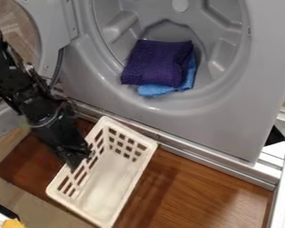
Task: Moves the white object to the right
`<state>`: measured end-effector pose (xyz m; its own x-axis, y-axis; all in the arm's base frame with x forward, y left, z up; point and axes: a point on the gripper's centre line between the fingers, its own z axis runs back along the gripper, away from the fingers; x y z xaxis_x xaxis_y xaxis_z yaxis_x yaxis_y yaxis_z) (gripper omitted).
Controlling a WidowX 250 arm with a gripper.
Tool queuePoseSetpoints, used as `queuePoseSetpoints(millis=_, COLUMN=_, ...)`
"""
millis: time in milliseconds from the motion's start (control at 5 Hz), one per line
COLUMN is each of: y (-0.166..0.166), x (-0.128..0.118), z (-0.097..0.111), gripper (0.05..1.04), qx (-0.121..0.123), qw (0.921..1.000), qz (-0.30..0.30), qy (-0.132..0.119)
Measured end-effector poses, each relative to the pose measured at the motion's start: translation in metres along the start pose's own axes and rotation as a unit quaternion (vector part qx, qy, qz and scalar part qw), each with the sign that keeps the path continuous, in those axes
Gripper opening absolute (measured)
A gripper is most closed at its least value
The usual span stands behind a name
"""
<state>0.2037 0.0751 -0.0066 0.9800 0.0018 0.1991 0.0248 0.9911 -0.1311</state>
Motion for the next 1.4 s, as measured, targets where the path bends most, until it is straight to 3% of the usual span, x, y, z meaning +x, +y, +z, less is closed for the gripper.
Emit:
queuePoseSetpoints(millis=400, y=-0.050, x=0.026, z=0.015, gripper=0.085, qx=-0.042, qw=0.9978, qz=-0.026, qy=-0.043)
queuePoseSetpoints(millis=600, y=-0.083, x=0.035, z=0.008, gripper=0.085, qx=-0.063, qw=0.9957, qz=-0.044, qy=-0.053)
queuePoseSetpoints(millis=1000, y=-0.137, x=0.041, z=-0.021, gripper=0.085, qx=-0.092, qw=0.9936, qz=-0.056, qy=-0.036)
queuePoseSetpoints(millis=1400, y=-0.171, x=0.036, z=-0.050, gripper=0.115, qx=-0.101, qw=0.9923, qz=-0.072, qy=-0.006)
